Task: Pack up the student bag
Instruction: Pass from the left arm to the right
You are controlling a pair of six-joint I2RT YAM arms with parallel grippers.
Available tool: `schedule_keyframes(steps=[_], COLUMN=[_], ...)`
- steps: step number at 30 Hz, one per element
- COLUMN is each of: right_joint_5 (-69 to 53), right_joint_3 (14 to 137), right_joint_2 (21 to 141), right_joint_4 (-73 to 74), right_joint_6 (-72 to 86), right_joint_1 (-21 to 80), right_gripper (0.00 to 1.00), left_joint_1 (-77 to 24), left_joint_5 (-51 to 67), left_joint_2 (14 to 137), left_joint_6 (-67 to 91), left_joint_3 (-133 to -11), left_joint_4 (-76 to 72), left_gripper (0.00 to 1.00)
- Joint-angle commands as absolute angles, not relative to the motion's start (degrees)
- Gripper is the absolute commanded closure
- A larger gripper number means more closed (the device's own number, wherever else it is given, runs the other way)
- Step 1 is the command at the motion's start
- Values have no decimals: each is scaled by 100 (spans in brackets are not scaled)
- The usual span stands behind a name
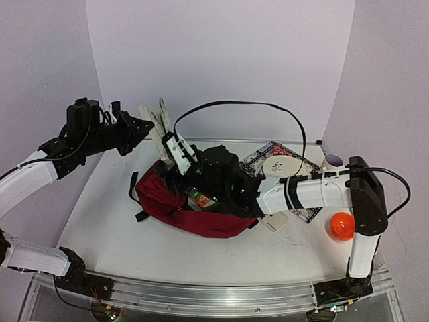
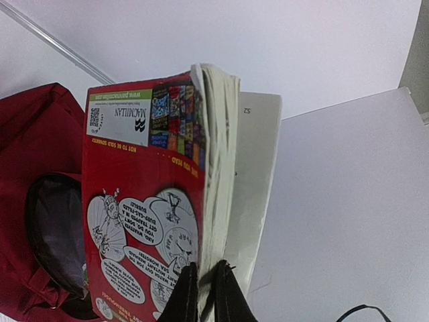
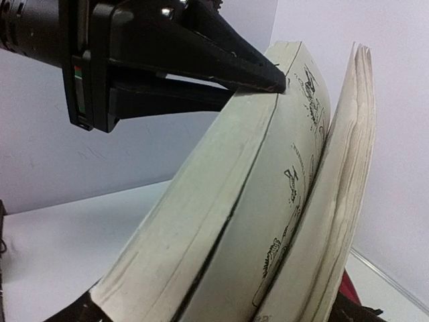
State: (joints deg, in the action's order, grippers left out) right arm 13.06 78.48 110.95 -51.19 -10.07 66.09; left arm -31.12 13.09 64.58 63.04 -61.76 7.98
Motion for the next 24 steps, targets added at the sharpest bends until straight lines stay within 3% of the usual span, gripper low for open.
schedule_keyframes(steps=[1, 3, 6, 14, 18, 24], right_joint_5=[2455, 2664, 2818, 2587, 2396, 1916], right_joint_3=[8048, 7956, 7799, 7459, 7315, 7033], right_joint_2=[11168, 11150, 11055, 10610, 10283, 9688], right_joint_4=[-5774, -5955, -6097, -5949, -5691, -5143], right_joint_6=[-1524, -1582, -1518, -963, -684, 323], right_joint_1=[6774, 6804, 6812, 6807, 6796, 6524], right_gripper=[30, 36, 54, 88, 96, 100], left_joint_1=[-3241, -3271, -3296, -3297, -3296, -3287], left_joint_5=[1196, 1160, 1103, 835, 573, -96], left_joint_2=[6432, 6441, 6440, 6325, 6295, 6256], left_joint_6=[6702, 6779, 6811, 6507, 6063, 5135], left_joint_3=[-6062, -5998, -5969, -5875, -5950, -6073], left_joint_4=[-338, -435, -474, -456, -145, 657], left_gripper=[100, 100, 99, 60, 40, 20])
